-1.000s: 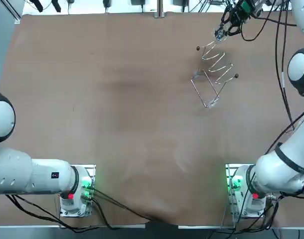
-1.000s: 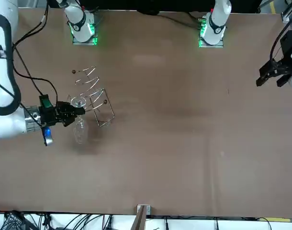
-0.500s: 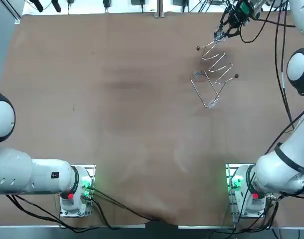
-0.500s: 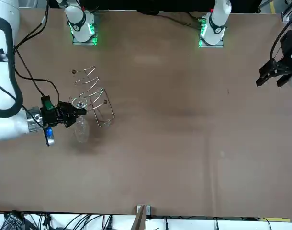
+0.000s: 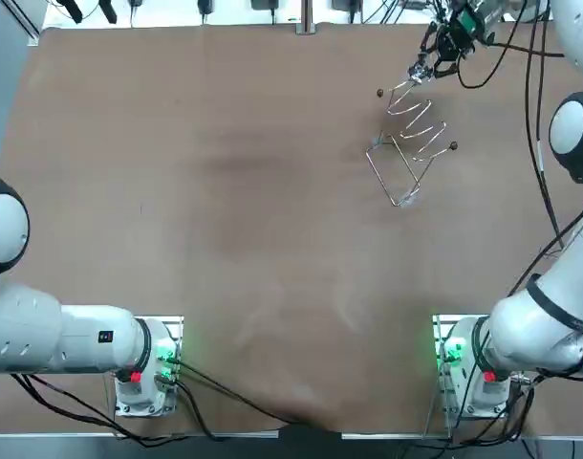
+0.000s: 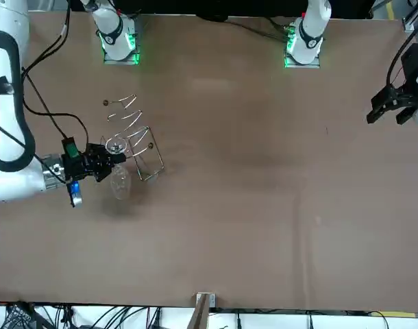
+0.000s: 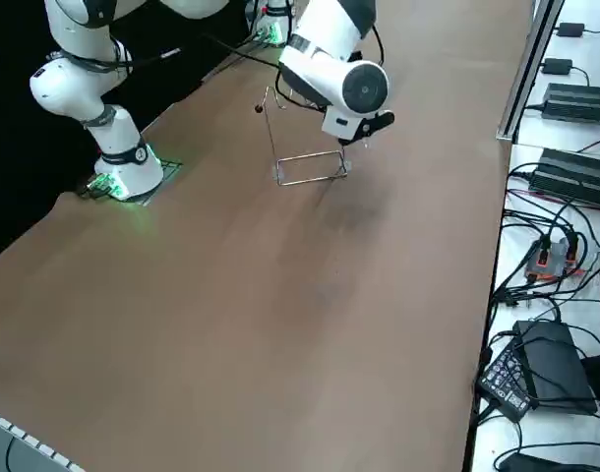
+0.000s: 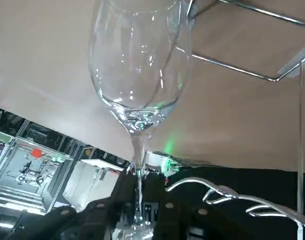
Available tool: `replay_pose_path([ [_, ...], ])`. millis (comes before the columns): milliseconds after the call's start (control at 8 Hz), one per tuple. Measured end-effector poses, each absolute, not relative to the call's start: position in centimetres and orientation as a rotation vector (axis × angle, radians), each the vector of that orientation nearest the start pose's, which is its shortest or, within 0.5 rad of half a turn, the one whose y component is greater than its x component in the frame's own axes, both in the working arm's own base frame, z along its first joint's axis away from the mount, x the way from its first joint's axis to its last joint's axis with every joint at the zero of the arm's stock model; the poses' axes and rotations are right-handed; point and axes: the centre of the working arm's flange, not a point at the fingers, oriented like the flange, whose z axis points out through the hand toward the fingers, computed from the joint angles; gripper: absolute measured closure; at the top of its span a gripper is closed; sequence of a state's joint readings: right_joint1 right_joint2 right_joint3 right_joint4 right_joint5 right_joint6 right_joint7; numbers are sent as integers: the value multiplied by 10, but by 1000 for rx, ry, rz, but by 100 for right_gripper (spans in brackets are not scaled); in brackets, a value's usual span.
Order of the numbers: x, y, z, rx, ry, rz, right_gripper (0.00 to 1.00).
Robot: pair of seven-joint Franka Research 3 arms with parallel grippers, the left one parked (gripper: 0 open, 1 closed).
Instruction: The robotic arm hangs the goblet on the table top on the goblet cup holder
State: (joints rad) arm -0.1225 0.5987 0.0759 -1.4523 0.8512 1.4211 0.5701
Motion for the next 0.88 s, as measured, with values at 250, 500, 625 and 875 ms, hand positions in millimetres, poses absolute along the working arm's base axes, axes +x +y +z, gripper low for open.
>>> replay_pose_path([
  [250, 655, 48, 347, -2051, 846, 1011, 90],
  [500, 655, 51, 349, -2032, 843, 1018, 90],
  [625, 654, 52, 348, -2030, 842, 1022, 90],
  [875, 652, 56, 343, -2028, 843, 1037, 90],
])
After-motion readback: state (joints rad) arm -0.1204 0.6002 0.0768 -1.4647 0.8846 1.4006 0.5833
